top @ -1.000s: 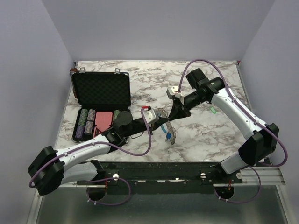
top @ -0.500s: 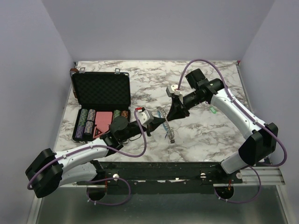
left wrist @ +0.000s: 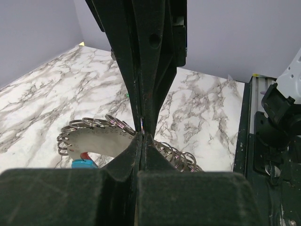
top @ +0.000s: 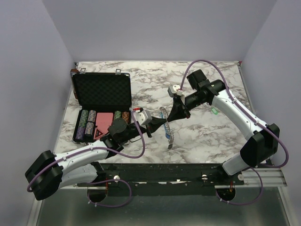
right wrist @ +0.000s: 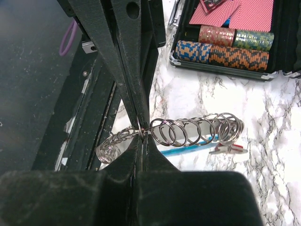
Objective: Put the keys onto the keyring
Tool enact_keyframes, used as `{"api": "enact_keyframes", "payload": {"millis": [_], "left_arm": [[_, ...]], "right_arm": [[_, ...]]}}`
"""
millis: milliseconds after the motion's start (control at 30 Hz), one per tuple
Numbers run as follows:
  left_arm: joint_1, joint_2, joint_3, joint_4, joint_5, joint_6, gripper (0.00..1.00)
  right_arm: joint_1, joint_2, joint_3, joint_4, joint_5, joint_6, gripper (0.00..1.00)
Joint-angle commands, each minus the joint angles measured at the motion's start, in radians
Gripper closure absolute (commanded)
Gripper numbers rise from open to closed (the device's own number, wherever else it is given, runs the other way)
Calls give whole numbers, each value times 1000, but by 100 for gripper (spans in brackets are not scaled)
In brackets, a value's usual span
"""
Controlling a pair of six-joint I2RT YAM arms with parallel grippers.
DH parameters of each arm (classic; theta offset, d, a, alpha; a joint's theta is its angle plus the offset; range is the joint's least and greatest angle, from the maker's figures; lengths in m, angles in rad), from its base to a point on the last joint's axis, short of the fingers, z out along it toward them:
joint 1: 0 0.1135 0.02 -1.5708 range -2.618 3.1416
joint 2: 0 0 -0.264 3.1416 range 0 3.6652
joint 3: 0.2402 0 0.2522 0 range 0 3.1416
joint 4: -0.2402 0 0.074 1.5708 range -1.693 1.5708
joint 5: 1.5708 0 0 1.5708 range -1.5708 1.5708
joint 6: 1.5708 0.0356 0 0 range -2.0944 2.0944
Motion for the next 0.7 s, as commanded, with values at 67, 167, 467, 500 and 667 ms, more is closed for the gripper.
{"api": "enact_keyframes", "payload": {"millis": [67, 167, 467, 500, 667], "left_arm": [[-5, -22, -13, 72, -9, -30, 100], [-2, -30, -9, 36, 17, -32, 92], [1, -58, -15, -14, 109, 20, 60], [1, -58, -18, -5, 117, 23, 59], [1, -58, -44, 55, 149, 22, 59]], "right_arm": [[3, -24, 16, -65, -47, -72, 100], [3, -27, 41, -95, 9, -100, 99], [2, -46, 47, -188, 6, -256, 100], [3, -46, 42, -194, -2, -275, 100], [3, -47, 30, -212, -43, -319, 100]]}}
